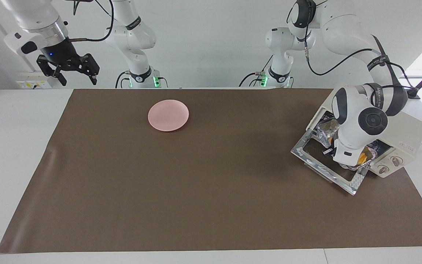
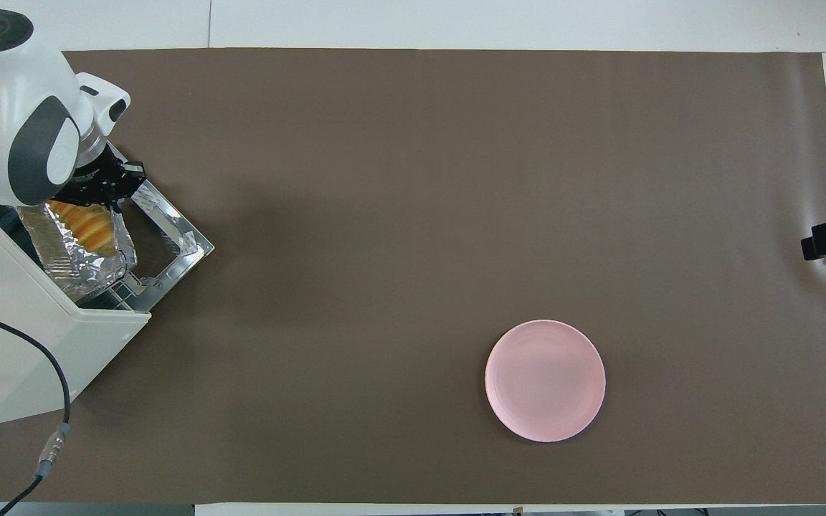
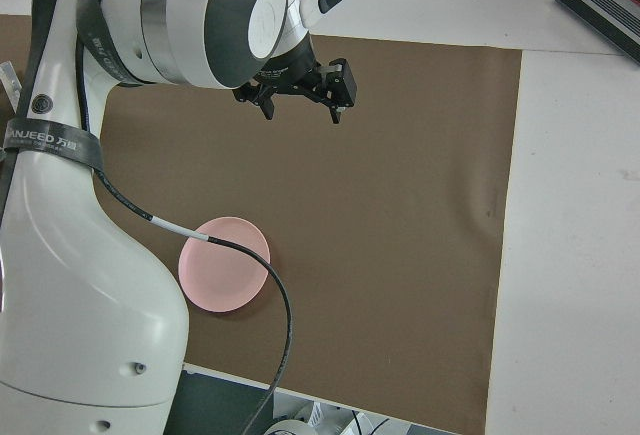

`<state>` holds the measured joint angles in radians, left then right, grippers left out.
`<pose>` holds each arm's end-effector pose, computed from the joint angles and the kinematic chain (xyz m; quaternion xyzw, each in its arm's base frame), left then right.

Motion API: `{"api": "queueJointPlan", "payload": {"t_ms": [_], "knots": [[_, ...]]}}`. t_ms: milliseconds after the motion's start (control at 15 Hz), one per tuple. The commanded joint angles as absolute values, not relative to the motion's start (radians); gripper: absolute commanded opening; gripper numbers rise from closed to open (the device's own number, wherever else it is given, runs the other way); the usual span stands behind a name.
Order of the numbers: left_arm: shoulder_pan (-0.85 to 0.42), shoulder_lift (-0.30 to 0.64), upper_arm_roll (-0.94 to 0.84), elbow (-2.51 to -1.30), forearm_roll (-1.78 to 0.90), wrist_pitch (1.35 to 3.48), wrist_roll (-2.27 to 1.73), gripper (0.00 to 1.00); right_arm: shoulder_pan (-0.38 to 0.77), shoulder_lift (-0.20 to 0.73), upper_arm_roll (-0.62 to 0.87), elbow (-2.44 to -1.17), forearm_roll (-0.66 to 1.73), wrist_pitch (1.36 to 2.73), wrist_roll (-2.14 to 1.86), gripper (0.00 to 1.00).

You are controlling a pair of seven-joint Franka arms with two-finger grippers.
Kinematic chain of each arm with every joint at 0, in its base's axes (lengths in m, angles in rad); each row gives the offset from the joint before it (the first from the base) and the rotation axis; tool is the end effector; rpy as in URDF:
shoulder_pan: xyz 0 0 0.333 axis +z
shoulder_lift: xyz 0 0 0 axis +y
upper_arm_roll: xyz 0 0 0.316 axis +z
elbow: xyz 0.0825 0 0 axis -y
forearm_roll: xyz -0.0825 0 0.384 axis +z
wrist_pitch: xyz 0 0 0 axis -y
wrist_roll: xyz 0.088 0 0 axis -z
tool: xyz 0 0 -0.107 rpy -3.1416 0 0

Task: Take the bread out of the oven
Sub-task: 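Pull the foil tray out of the oven with the left gripper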

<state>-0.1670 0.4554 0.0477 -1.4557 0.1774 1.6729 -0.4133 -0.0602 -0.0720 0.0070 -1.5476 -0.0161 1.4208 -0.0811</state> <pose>0.6602 -0.0666 0.4075 -0.9804 -0.1244 0.0884 0.1247 0.5152 -0.0292 0.6611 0.9995 0.0129 -0.0279 0.0064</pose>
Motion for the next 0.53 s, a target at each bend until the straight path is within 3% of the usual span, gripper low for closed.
{"api": "queueJointPlan", "payload": {"t_ms": [0, 133, 467], "knots": [[-0.231, 0.544, 0.061, -1.269, 0.114, 1.591, -0.443, 0.0, -0.083, -0.092, 0.015, -1.569, 0.003, 1.419, -0.1, 1.0], [-0.296, 0.583, 0.061, -1.186, 0.097, 1.572, -0.504, 0.0, -0.083, -0.092, 0.015, -1.569, 0.003, 1.417, -0.101, 1.0], [-0.516, 0.591, 0.06, -1.186, 0.043, 1.586, -0.523, 0.0, -0.086, -0.092, 0.015, -1.569, 0.003, 1.417, -0.1, 1.0]]}}
